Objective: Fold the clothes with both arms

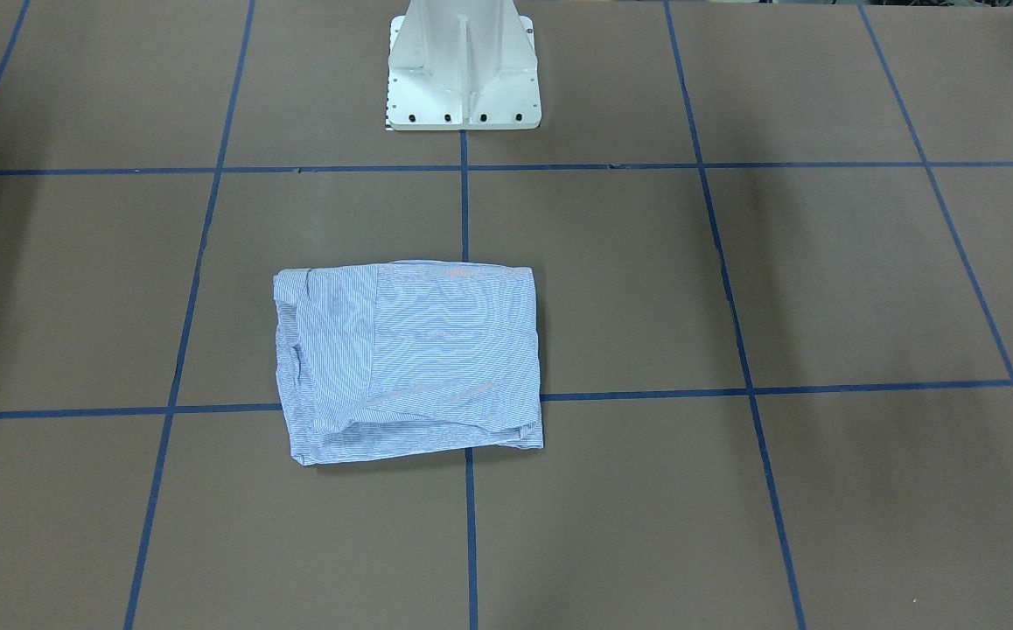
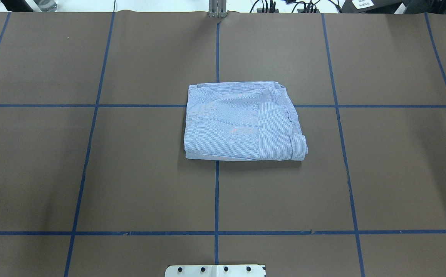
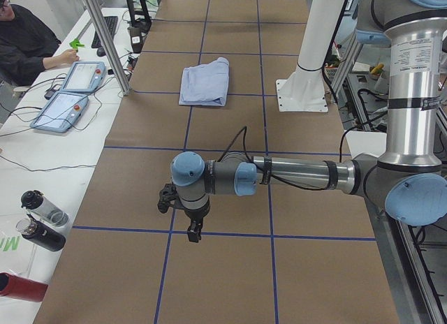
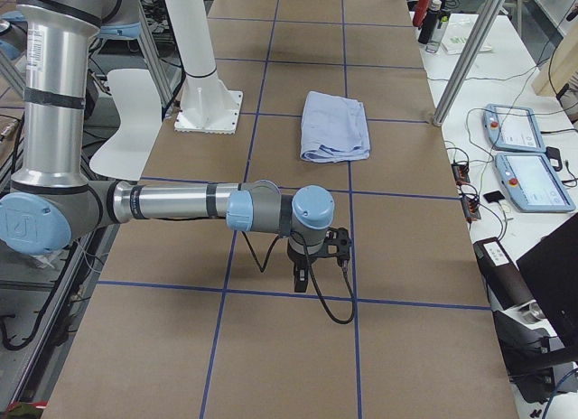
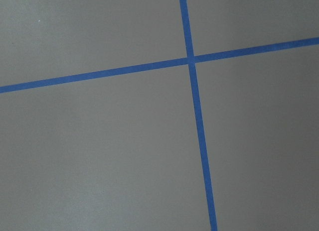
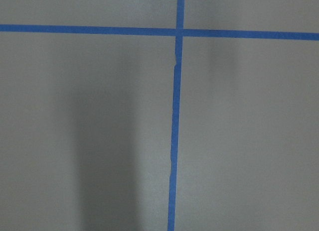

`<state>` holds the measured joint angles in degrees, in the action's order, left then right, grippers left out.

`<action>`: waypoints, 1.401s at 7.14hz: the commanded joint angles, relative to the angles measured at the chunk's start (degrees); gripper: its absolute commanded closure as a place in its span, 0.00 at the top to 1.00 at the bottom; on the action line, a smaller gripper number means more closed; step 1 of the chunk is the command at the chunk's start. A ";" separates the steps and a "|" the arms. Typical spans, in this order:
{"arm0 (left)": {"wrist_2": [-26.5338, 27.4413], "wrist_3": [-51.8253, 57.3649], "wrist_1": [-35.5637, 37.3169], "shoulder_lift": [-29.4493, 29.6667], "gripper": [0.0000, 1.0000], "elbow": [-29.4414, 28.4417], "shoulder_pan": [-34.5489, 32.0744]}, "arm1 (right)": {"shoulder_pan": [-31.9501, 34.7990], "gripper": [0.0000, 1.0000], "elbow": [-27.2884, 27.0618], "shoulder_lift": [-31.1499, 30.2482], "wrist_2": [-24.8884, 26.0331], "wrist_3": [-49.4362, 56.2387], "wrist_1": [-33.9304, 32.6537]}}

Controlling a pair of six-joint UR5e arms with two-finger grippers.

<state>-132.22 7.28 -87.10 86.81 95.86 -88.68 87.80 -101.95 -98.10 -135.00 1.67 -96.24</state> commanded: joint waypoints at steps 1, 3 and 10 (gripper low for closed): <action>-5.20 -1.03 0.09 -0.06 1.00 -0.23 0.09 | 0.00 1.00 0.00 0.19 0.00 0.00 0.00; -5.50 -1.65 0.09 0.03 1.00 0.03 0.00 | 0.00 1.00 0.00 0.37 0.00 0.00 0.00; -5.24 -1.65 0.09 0.03 1.00 -0.15 0.09 | 0.35 1.00 0.00 0.46 0.09 -0.87 0.00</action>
<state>-137.46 5.63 -87.01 86.84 95.71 -88.59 87.96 -101.95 -97.65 -134.91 1.41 -96.24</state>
